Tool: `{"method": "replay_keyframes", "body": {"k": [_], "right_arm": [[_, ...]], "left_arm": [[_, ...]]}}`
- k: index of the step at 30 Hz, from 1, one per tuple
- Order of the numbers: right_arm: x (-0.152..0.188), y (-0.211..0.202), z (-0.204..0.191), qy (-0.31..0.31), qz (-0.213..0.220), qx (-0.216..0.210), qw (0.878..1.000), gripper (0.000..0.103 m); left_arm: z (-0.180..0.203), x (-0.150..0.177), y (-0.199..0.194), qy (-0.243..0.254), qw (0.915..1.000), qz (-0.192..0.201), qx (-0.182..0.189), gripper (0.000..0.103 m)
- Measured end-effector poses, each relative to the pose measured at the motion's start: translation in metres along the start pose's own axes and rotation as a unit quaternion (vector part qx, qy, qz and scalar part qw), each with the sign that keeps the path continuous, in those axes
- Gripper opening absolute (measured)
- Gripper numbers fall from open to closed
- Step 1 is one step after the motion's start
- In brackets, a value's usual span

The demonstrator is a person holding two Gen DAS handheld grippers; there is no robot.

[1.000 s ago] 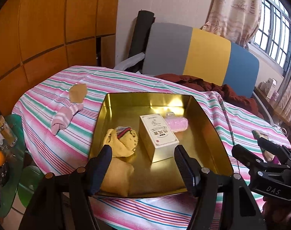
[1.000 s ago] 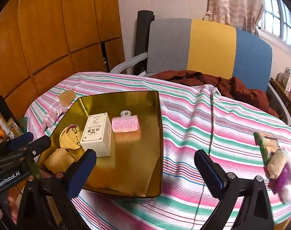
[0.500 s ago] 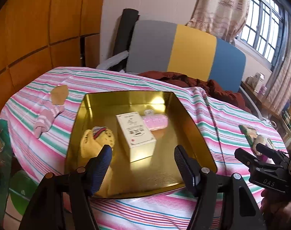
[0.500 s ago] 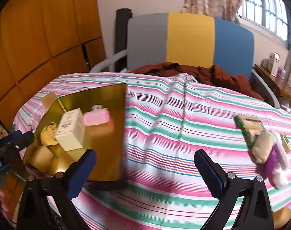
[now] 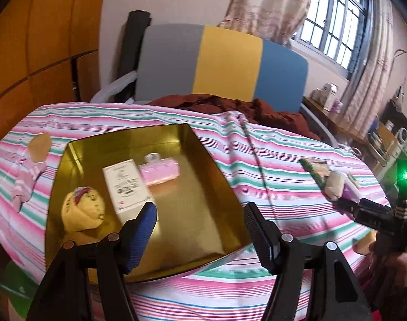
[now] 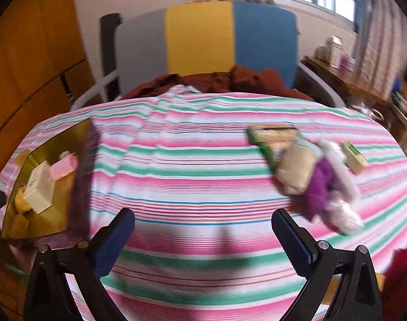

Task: Organize objects
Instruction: 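Grasp the beige sock with the left gripper while the right reaches the purple sachets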

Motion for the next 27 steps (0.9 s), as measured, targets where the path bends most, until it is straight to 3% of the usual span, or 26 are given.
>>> {"method": "replay_keyframes", "body": {"k": [7, 11, 16, 21, 27], "right_arm": [[-0.010, -0.015, 0.077, 0.075, 0.006, 0.004, 0.997, 0.103], [-0.018, -0.022, 0.126, 0.147, 0.010, -0.008, 0.989, 0.103], [-0.022, -0.024, 0.165, 0.195, 0.013, -0.007, 0.981, 0.103], [-0.026, -0.023, 0.204, 0.233, 0.028, -0.001, 0.972, 0.103], [-0.019, -0.009, 0.231, 0.293, 0.029, -0.029, 0.955, 0.103]], "left_arm": [[0.029, -0.004, 0.012, 0.021, 0.9990, -0.021, 0.033, 0.068], [0.051, -0.005, 0.020, 0.049, 0.9970, -0.034, 0.049, 0.068], [0.088, -0.005, 0.039, 0.087, 0.9918, -0.060, 0.072, 0.068], [0.132, -0.007, 0.070, 0.112, 0.9823, -0.101, 0.112, 0.068], [0.194, -0.011, 0.100, 0.158, 0.9672, -0.124, 0.156, 0.067]]}}
Point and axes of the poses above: each gripper's, at about its wrist camera, not at the fingertips, and y roughly the way its jaws point, z to its right, x to its underside, the point moved 10 cm from there along y, roughly the way its jaws point, and after that the axes turned 12 degrees about -z, right-handed, at the moved point
